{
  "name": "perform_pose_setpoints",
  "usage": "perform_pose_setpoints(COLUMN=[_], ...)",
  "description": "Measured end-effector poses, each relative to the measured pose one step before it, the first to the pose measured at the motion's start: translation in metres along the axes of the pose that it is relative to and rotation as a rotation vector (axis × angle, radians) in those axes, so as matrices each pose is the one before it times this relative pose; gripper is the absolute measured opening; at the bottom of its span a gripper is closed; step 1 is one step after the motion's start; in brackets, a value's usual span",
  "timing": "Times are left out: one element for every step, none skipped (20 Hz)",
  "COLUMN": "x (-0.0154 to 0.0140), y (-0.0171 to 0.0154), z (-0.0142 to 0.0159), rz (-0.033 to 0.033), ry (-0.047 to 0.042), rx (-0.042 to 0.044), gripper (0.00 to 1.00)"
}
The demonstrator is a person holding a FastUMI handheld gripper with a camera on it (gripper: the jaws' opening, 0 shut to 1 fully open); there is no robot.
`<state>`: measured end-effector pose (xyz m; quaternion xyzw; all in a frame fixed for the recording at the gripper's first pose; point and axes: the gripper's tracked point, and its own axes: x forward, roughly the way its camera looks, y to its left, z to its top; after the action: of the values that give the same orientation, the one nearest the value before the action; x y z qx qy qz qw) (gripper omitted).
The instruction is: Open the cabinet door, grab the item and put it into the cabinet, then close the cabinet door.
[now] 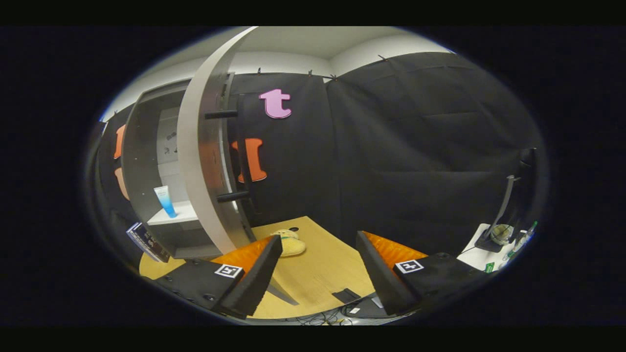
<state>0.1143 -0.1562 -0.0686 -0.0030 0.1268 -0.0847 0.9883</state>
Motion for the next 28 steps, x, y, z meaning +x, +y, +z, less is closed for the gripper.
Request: perform_pose_setpoints(x=[0.00084, 0.00041, 0.00029, -0.0006, -0.00089, -0.00057, -0.00182, -0.00097, -0.0025, -0.00171, -0.00157, -0.00229, -0.00319, -0.00252, -0.00367, -0.00349, -0.00245, -0.00236, -0.00228, -0.00173, -0.00142, -0.00244, 0.00006, -0.00141, -0.00074, -0.00067, -0.00028, -0.00011], y=[-0.00208, -0.00059, 0.00058, 0.00127, 0.00168, 0.00173, 0.00191, 0.00253, 0.00317, 0.00467, 0.00559, 0.0055, 0.0055, 0.00871, 0.00824, 0.00993, 0.00876, 0.00768, 0.00884, 0.00939, 0.00889, 0.00806, 0.00844, 0.00812, 0.00861, 0.00854, 0.00904, 0.00892], z=[0.00018, 0.00016, 0.00021, -0.00132, -0.00056, 0.00019, 0.00012, -0.00046, -0.00108, -0.00085, -0.00161, -0.00132, -0.00158, -0.00181, -0.00222, -0.00173, -0.00169, -0.00144, -0.00134, -0.00297, -0.00211, -0.00084, -0.00075, -0.00178, -0.00153, -0.00126, -0.00043, -0.00033], rz=[-0.00177, 0.00141, 0.00422, 0.00276, 0.00105, -0.00538, -0.00352, -0.00035, 0.00244, 0.00413, 0.00556, 0.00443, 0.00586, 0.00779, 0.0085, 0.00818, 0.00663, 0.00467, 0.00382, 0.00505, 0.00301, 0.00214, 0.00198, 0.00109, 0.00075, 0.00045, 0.00125, 0.00302], ry=[0.00025, 0.00095, 0.00134, 0.00513, -0.00053, -0.00327, -0.00139, -0.00055, 0.00096, -0.00053, 0.00209, 0.00095, 0.0006, 0.00002, 0.00078, -0.00019, -0.00117, -0.00139, -0.00093, 0.00197, 0.00054, -0.00123, -0.0008, -0.00003, -0.00116, -0.00193, -0.00323, -0.00356], rx=[-0.00624, 0.00243, 0.00525, 0.00513, 0.0034, -0.00513, -0.00771, -0.00132, 0.00058, 0.00335, -0.0001, -0.00042, -0.00245, -0.00236, -0.0005, 0.00025, -0.00048, -0.0012, -0.00148, -0.00196, -0.00004, 0.00014, 0.00024, 0.00111, -0.00022, -0.00052, 0.0014, 0.0035], gripper=[0.97, 0.97, 0.97, 0.97, 0.97, 0.96, 0.96, 0.96, 0.96, 0.96, 0.96, 0.96, 0.96, 0.96, 0.96, 0.96, 0.96, 0.96, 0.96, 0.96, 0.96, 0.96, 0.96, 0.96, 0.96, 0.96, 0.96, 0.96])
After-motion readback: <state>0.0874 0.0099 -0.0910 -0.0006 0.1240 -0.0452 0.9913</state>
